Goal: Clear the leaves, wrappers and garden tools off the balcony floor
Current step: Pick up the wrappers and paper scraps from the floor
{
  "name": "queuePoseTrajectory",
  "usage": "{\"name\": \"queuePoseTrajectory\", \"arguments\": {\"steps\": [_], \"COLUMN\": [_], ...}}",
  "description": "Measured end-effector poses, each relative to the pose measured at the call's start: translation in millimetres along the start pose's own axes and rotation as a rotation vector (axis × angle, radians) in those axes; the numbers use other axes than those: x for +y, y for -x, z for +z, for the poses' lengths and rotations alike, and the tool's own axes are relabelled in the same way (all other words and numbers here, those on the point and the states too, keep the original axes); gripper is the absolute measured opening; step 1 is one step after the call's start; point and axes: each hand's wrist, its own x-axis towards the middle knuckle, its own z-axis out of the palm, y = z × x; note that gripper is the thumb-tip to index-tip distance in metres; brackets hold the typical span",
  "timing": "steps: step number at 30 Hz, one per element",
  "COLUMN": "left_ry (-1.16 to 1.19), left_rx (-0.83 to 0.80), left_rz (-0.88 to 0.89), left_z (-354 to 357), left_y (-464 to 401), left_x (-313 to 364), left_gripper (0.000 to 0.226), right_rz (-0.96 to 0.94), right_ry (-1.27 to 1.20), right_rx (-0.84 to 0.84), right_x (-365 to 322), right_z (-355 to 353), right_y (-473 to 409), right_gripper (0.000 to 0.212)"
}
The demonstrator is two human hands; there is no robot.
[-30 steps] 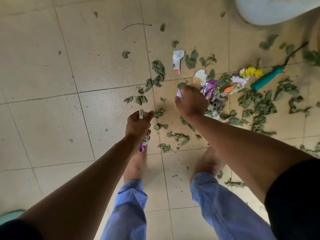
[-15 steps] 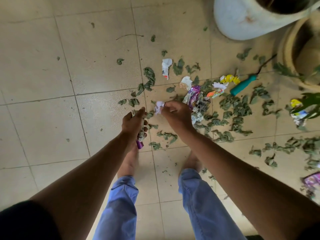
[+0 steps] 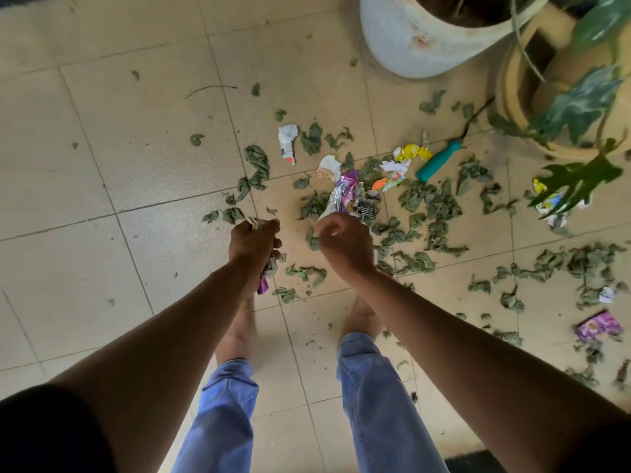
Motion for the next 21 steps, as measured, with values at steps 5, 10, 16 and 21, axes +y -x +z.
{"name": "queuePoseTrajectory", "arguments": {"steps": [5,10,16,21], "left_ry": [-0.046,-0.102,-0.172,-0.257], "left_rx": [-0.046,-0.077,-0.076,-0.129], "left_rz": [-0.023,-0.03,-0.027,-0.021], "left_z": [10,12,5,3], "left_y": [-13,-24,-17,3], "left_x": [-14,-34,-45,-34], "left_gripper": [0.018,0.02,0.017,0.019], "right_rz": [0.264,0.349,0.474,0.523], "right_ry": [0.436,0.497,0.382,0.318], "right_rx": [0.188,0.233,0.229,0.175], "right_x": [67,95,101,104], "right_z": [-8,8,-2,-26], "right_y": [-40,-62,-56,-31], "right_gripper": [0.028,0.042,0.031,0.023]}}
